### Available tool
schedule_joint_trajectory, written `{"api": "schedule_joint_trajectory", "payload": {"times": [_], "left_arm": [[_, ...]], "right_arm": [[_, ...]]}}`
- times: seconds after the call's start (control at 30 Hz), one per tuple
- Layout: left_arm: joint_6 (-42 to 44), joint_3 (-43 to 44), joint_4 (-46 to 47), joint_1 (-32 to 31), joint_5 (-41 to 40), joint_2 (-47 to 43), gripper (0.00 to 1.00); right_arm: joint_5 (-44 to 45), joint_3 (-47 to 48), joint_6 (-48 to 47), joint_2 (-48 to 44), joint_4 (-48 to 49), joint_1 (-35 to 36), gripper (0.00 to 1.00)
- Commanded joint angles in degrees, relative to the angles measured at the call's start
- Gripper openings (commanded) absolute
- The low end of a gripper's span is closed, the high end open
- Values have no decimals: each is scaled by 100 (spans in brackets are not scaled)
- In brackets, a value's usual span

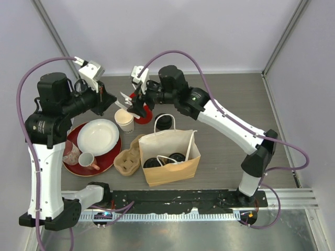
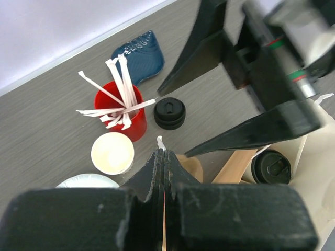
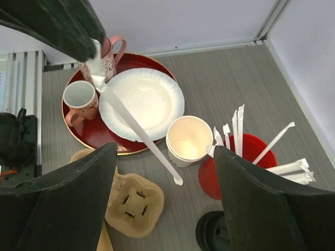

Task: Pack the takeout coffee

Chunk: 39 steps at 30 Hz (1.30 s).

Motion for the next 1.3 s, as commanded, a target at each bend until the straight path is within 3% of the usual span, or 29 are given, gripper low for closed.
{"api": "schedule_joint_trajectory", "payload": {"times": [0.0,0.23,0.3,0.33,0.37,0.43,0.47,0.6,0.63,0.67,0.7,0.83,1.0,1.13,1.27], "left_arm": [[35,184,-188,-29,298,-5,0],[-35,211,-153,-21,403,4,0],[-44,219,-145,-29,395,-5,0],[-70,237,-127,-29,395,-5,0],[-79,246,-118,-29,403,4,0],[-96,281,-118,-21,412,13,0],[-105,290,-118,-29,403,13,0],[-96,351,-40,-29,167,4,2],[-114,360,-22,-21,-104,13,19],[-158,360,5,-29,-280,22,43],[-149,386,40,-29,-421,30,99],[-184,413,93,-29,-993,-5,100],[-158,185,101,-29,-950,-5,100],[-123,-61,172,-29,-968,-22,100],[-88,-228,198,-29,-924,-13,100]], "right_arm": [[-429,436,-340,163,255,68,79],[-658,454,-200,523,484,165,74],[-746,472,-138,577,519,182,67],[-764,472,-112,594,563,200,61],[-781,472,-42,594,589,209,40],[-790,454,38,577,659,209,19],[-773,445,64,551,660,200,2],[-361,217,265,261,887,209,1],[-238,104,336,182,1071,209,1],[-132,50,432,-10,1195,209,1],[191,6,738,-108,1318,209,1],[1385,-432,1661,-828,2230,200,1],[2417,-1276,2235,-2311,3146,209,1],[2716,-1847,2375,-3356,2780,200,1],[2788,-2576,3094,-4378,2357,209,1]]}}
